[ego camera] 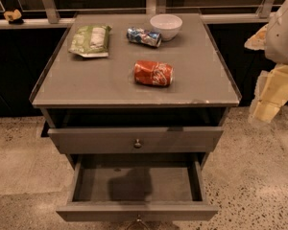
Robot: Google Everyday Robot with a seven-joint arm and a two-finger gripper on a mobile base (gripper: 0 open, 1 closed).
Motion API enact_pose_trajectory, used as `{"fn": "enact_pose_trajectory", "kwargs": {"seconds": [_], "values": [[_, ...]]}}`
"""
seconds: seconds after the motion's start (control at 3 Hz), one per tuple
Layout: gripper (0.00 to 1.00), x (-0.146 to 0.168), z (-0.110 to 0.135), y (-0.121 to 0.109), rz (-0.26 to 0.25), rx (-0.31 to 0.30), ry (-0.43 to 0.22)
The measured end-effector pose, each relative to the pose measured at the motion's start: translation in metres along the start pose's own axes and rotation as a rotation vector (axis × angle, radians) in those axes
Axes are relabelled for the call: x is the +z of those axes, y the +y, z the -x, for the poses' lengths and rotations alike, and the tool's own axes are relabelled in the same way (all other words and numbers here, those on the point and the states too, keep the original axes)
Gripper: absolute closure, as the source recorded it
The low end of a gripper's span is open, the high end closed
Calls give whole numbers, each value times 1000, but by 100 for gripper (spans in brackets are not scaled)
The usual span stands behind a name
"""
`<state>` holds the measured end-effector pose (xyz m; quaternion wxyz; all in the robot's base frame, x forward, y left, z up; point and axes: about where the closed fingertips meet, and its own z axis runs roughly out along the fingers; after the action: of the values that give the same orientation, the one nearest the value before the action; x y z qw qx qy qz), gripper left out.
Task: Close middle drawer
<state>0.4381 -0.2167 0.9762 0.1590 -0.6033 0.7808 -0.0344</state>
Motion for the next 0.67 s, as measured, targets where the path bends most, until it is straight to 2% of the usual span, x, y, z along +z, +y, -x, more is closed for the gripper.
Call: {"fn": "enact_pose_trajectory", "kwargs": {"seconds": [0.33, 0.67], "values": [[0, -2, -3, 5, -13, 7, -4], [0, -2, -14, 29, -34, 16, -19]]}}
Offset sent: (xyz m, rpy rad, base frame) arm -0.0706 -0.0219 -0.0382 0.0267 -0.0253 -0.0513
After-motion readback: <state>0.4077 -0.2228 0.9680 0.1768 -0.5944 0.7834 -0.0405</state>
